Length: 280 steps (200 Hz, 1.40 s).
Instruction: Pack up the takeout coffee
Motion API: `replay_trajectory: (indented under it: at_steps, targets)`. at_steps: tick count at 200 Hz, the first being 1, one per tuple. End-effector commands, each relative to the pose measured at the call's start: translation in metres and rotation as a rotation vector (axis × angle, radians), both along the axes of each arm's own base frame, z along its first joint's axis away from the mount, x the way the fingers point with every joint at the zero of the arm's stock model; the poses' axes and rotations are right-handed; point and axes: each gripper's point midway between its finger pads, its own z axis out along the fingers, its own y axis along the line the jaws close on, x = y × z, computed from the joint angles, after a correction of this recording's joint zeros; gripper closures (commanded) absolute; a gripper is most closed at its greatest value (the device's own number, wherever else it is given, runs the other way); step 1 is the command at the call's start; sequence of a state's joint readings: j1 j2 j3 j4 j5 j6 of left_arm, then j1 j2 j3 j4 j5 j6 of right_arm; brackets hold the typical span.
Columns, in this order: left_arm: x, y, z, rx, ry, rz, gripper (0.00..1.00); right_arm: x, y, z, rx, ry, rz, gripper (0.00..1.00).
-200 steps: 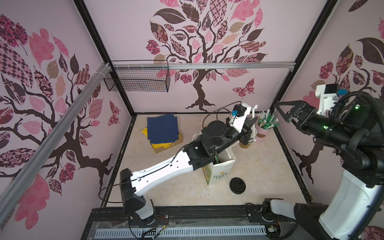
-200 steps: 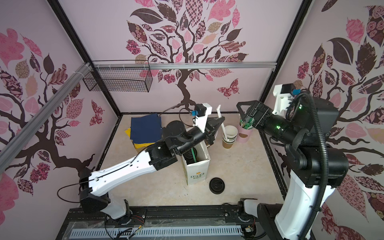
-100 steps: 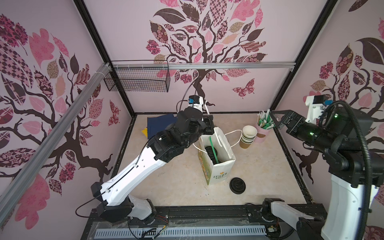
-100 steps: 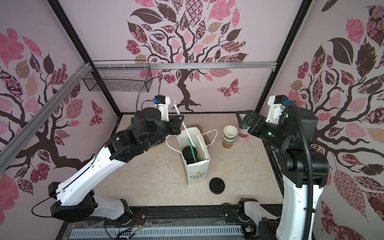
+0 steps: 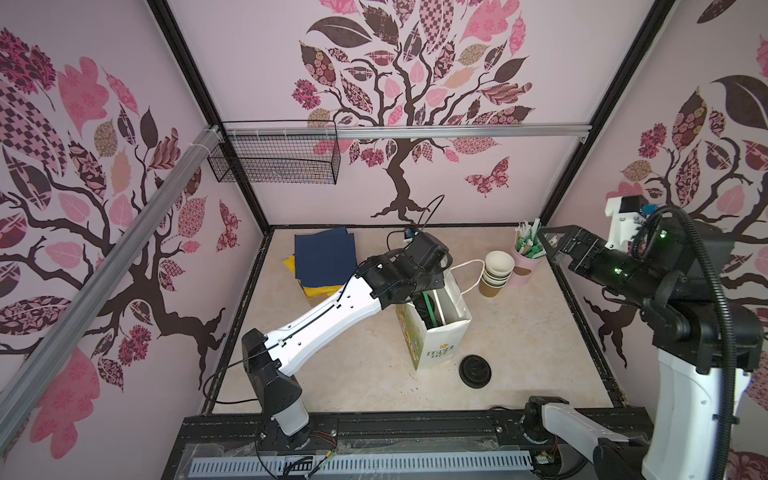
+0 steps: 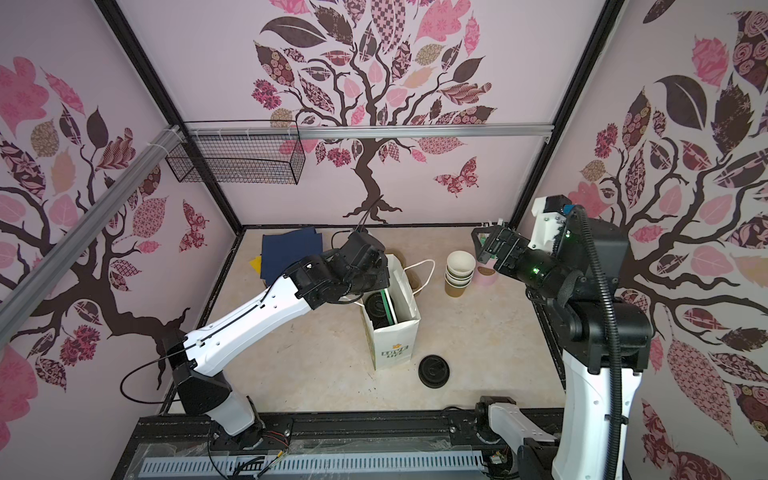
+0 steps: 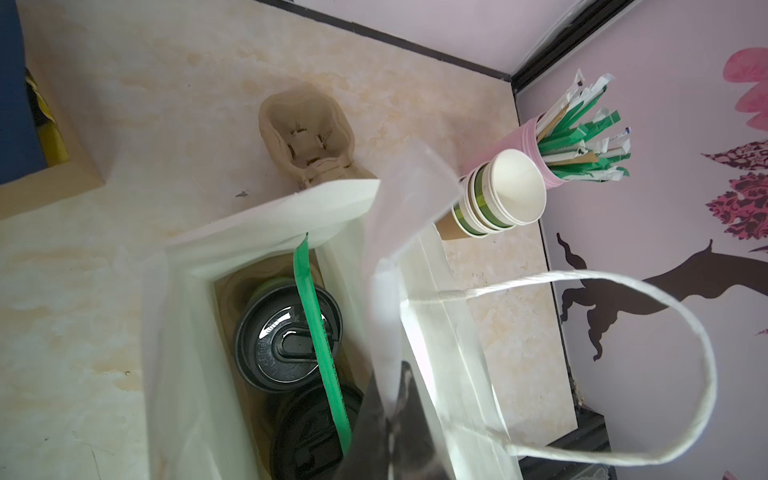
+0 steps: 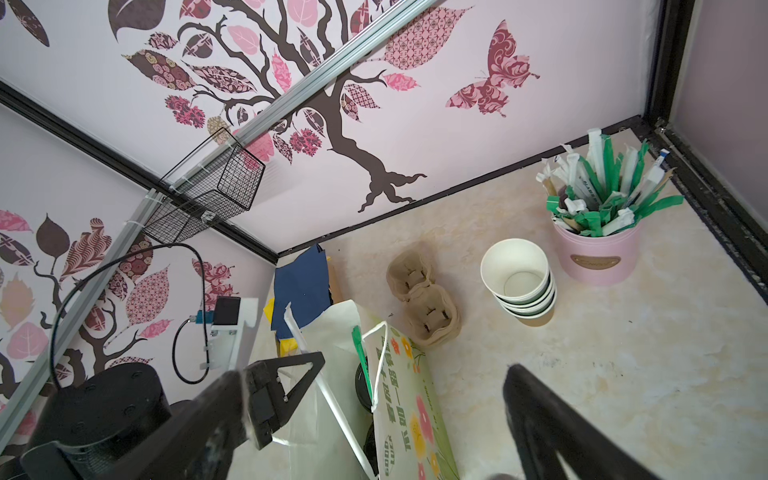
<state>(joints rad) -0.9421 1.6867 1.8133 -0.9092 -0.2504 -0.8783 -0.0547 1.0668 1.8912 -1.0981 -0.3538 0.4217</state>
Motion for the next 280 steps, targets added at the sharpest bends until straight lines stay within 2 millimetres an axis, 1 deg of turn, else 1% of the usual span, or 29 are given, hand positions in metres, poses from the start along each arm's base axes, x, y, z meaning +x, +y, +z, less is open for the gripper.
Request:
replay_trajectory:
  at_steps: [1,14,25,38,39,54,66,85,91,106,119,125,133,146,157,165,171,183,192,207,214,222,240,253,269,280]
  targets:
    - [-0.011,-0.010,-0.018,-0.016,0.076,-0.001,0.99,-0.001,-0.003,0.000,-0.018,0.005,-0.009,0.00]
    - [-0.011,-0.011,-0.024,-0.016,0.099,0.014,0.95,-0.002,-0.003,0.005,-0.018,-0.005,-0.014,0.00]
    - [-0.008,-0.009,-0.025,-0.012,0.096,0.027,0.88,-0.002,-0.004,0.008,-0.022,-0.014,-0.019,0.00]
    - [-0.007,-0.006,-0.024,-0.014,0.093,0.039,0.76,-0.002,-0.005,0.007,-0.028,-0.010,-0.023,0.00]
    - [-0.006,-0.006,-0.024,-0.014,0.092,0.040,0.74,-0.002,-0.005,0.007,-0.028,-0.009,-0.023,0.00]
    - [-0.004,-0.001,-0.017,-0.020,0.073,0.050,0.68,0.000,-0.005,0.005,-0.032,-0.003,-0.022,0.00]
    - [-0.002,0.004,-0.001,-0.031,0.024,0.051,0.67,0.001,-0.006,0.004,-0.033,0.000,-0.024,0.00]
    - [-0.001,0.017,0.031,-0.052,-0.068,0.057,0.59,0.005,-0.006,-0.003,-0.036,0.016,-0.023,0.00]
    - [-0.003,0.022,0.038,-0.050,-0.082,0.063,0.58,0.006,-0.006,-0.005,-0.036,0.022,-0.023,0.00]
    - [-0.006,0.040,0.060,-0.037,-0.135,0.086,0.56,0.011,-0.006,-0.010,-0.034,0.031,-0.018,0.00]
    - [-0.007,0.066,0.078,-0.014,-0.184,0.120,0.56,0.015,-0.005,-0.014,-0.032,0.038,-0.014,0.00]
    - [-0.007,0.081,0.085,0.002,-0.204,0.145,0.56,0.018,-0.006,-0.017,-0.032,0.044,-0.015,0.00]
    - [-0.006,0.107,0.094,0.026,-0.226,0.189,0.57,0.020,-0.006,-0.021,-0.034,0.054,-0.016,0.00]
    - [-0.003,0.153,0.096,0.062,-0.230,0.270,0.60,0.025,-0.007,-0.029,-0.039,0.070,-0.020,0.00]
    - [-0.002,0.193,0.088,0.083,-0.202,0.349,0.61,0.028,-0.009,-0.036,-0.041,0.083,-0.028,0.00]
    - [-0.002,0.222,0.074,0.103,-0.164,0.410,0.63,0.031,-0.010,-0.041,-0.041,0.092,-0.031,0.00]
    - [-0.002,0.242,0.059,0.117,-0.127,0.452,0.63,0.034,-0.010,-0.044,-0.040,0.097,-0.032,0.00]
    - [-0.003,0.273,0.032,0.117,-0.063,0.513,0.64,0.038,-0.010,-0.048,-0.039,0.105,-0.032,0.00]
    - [-0.002,0.290,0.008,0.095,-0.008,0.538,0.64,0.040,-0.010,-0.050,-0.036,0.112,-0.032,0.00]
    - [0.002,0.310,-0.035,0.047,0.082,0.568,0.64,0.044,-0.010,-0.052,-0.033,0.118,-0.030,0.00]
    - [0.007,0.314,-0.051,0.014,0.104,0.563,0.64,0.045,-0.010,-0.053,-0.032,0.121,-0.030,0.00]
    - [0.013,0.320,-0.064,-0.001,0.102,0.557,0.64,0.047,-0.010,-0.053,-0.034,0.122,-0.031,0.00]
    - [0.031,0.334,-0.084,0.031,0.075,0.550,0.60,0.049,-0.011,-0.055,-0.039,0.128,-0.033,0.01]
    - [0.048,0.343,-0.097,0.065,0.079,0.532,0.60,0.050,-0.011,-0.056,-0.038,0.134,-0.033,0.01]
    - [0.072,0.352,-0.114,0.134,0.107,0.502,0.63,0.054,-0.011,-0.058,-0.035,0.141,-0.030,0.01]
    - [0.089,0.357,-0.122,0.183,0.116,0.478,0.66,0.056,-0.010,-0.058,-0.034,0.143,-0.028,0.02]
